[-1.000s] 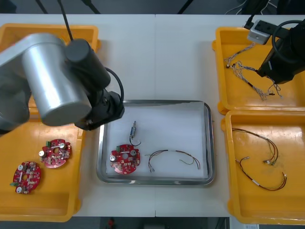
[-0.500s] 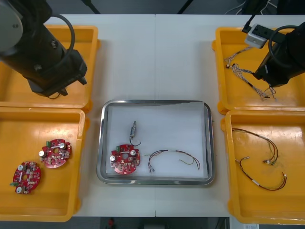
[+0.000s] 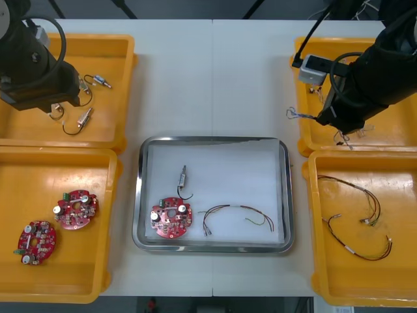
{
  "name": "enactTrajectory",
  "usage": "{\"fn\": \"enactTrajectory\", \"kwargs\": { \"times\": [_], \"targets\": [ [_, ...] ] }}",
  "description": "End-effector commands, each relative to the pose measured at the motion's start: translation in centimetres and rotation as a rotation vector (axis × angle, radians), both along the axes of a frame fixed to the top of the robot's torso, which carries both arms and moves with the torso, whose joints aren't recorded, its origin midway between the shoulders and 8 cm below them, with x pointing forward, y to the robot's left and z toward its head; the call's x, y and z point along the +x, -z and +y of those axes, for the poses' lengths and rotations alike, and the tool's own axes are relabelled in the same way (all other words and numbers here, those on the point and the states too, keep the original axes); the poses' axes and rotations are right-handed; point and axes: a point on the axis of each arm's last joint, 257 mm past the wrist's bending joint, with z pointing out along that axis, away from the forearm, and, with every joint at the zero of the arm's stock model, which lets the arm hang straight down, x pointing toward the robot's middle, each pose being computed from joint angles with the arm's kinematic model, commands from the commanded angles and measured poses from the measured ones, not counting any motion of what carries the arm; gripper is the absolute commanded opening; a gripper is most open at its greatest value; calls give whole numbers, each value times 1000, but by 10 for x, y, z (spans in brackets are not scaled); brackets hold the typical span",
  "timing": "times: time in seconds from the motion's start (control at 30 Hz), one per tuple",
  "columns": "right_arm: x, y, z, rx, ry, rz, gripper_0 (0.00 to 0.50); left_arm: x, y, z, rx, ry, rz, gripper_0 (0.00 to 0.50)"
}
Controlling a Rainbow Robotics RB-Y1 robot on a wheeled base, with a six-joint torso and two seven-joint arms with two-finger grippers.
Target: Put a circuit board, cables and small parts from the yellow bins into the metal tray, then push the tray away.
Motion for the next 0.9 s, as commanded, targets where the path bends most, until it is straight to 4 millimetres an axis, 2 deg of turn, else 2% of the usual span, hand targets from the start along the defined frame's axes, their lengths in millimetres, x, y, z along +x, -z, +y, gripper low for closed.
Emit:
{"fn": "enactTrajectory", "kwargs": {
  "times": [0.03,0.23,0.4,0.6,0.9],
  "targets": [
    [-3,-19,36,-5,-130,-33,0,26,-42,39,22,-77,-113,495],
    [-14,-9,69,-24,-226,-31,0,44,-41,70,62,-80,-137,494],
    [-26,9,97,-36,-308,-35,0,59,-37,90,54,-88,-159,493],
    [-39,37,126,-21,-376,-18,0,74,-35,108,19,-132,-195,500],
    [-38,72,153,-67,-455,-73,0,87,-35,124,-6,-169,-238,500]
  ]
}}
